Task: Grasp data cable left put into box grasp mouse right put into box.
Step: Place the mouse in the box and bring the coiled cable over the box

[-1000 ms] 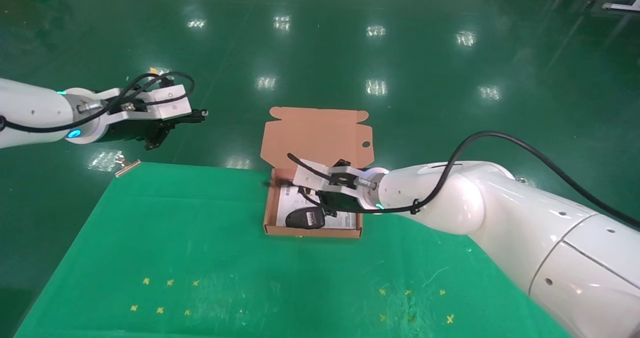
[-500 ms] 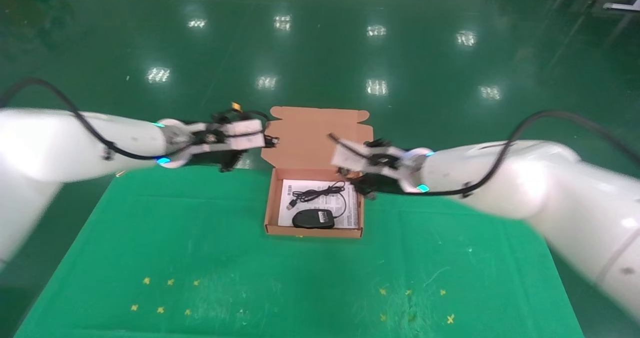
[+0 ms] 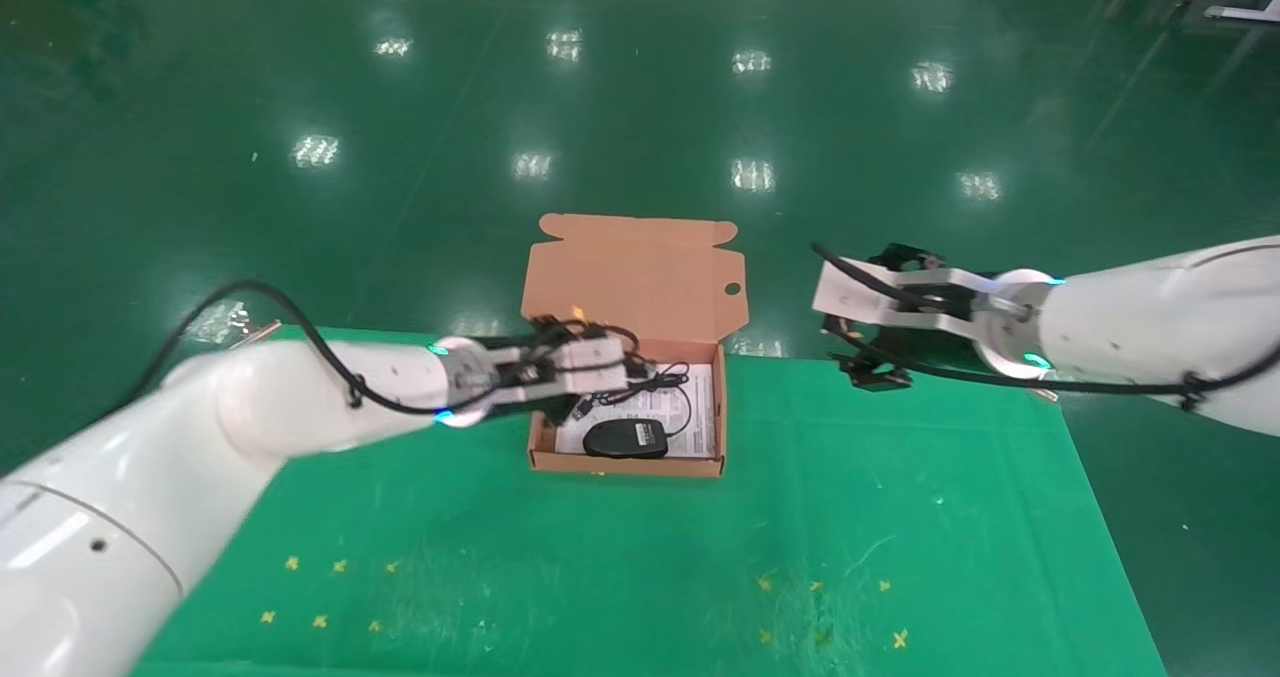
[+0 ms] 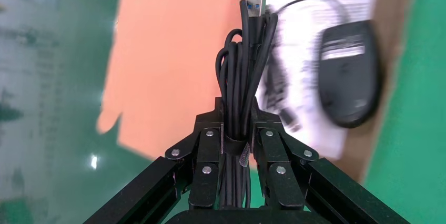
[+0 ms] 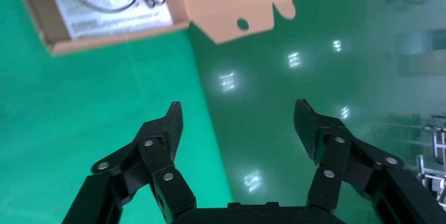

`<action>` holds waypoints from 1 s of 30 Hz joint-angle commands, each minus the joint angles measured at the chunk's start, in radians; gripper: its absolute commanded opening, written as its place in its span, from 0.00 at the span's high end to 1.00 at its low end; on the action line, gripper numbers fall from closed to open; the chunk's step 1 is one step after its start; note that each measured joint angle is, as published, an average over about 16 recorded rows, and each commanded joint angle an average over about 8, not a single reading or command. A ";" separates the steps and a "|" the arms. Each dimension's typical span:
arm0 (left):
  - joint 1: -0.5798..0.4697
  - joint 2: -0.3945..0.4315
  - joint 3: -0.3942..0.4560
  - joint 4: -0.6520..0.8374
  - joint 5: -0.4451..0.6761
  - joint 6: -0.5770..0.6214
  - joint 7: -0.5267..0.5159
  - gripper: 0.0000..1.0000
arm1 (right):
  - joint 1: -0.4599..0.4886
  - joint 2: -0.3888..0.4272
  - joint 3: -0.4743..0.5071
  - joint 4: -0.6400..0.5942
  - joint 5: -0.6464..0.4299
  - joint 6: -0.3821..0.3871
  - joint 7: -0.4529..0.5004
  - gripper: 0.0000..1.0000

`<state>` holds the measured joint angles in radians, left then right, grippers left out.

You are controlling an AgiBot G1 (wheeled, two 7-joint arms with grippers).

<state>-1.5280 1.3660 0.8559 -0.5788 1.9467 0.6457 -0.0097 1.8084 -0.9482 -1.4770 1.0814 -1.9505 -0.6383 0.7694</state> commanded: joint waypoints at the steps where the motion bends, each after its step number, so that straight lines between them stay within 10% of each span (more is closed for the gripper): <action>1: 0.017 0.007 0.023 0.005 -0.050 -0.020 0.038 1.00 | 0.010 0.044 -0.004 0.061 -0.036 -0.020 0.045 0.00; 7: 0.038 0.009 0.141 -0.023 -0.167 -0.060 0.056 1.00 | 0.021 0.118 -0.007 0.201 -0.142 -0.085 0.173 0.00; 15: 0.039 0.011 0.219 -0.027 -0.255 -0.082 0.022 0.02 | 0.023 0.154 -0.005 0.273 -0.205 -0.115 0.237 0.00; 30: 0.021 -0.041 0.224 -0.068 -0.239 -0.059 0.008 0.00 | 0.022 0.143 -0.005 0.250 -0.192 -0.109 0.226 0.00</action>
<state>-1.5199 1.3200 1.0754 -0.6560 1.7135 0.5836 -0.0153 1.8379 -0.8045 -1.4778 1.3326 -2.1461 -0.7434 0.9945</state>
